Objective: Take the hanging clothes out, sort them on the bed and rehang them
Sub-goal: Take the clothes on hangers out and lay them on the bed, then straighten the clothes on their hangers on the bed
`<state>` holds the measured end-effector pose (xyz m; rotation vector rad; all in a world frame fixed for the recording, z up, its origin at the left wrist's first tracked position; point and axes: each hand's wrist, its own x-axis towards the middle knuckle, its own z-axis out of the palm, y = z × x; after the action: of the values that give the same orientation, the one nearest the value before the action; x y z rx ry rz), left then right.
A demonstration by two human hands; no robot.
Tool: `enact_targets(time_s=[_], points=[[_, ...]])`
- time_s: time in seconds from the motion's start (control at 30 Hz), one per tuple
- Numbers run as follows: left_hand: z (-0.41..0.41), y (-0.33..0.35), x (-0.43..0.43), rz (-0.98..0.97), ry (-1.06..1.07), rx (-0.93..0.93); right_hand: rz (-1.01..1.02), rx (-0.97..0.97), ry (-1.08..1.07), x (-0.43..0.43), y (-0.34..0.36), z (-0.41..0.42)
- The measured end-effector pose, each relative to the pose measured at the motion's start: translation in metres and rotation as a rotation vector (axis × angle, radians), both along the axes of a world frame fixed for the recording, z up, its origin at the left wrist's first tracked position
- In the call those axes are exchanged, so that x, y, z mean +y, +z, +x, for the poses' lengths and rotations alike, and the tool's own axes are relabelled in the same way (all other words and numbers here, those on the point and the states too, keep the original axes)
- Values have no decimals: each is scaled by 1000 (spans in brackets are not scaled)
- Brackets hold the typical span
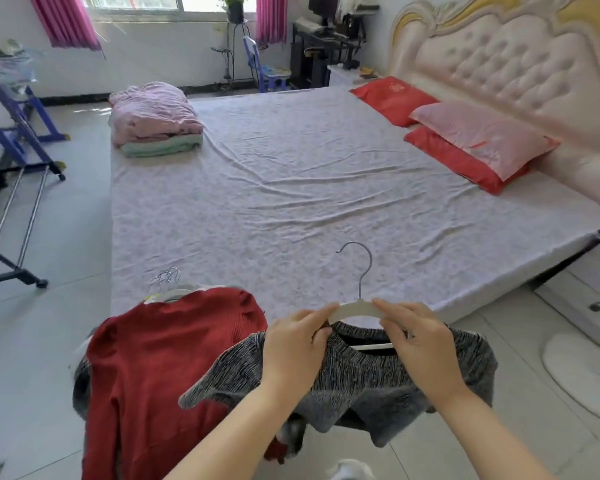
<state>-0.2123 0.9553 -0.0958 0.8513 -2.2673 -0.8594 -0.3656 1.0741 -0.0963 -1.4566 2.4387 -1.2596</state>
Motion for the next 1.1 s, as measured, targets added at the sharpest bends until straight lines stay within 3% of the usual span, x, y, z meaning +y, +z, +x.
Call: enact_targets(time_s=[0.57,0.77,0.9,1.1], points=[[-194,-96,-175,208,295,-203,290,-213,306,-228,-95,-224],[-215,-147,-243,279,396,-325,420,-192,404,-318,-150,-247],[-216,-178,-276,354,451,-565,663,-135,435,-365,-186,-250],[-180,-204,-252,449,465,-665,827,-132,557,-343,-213,-225]])
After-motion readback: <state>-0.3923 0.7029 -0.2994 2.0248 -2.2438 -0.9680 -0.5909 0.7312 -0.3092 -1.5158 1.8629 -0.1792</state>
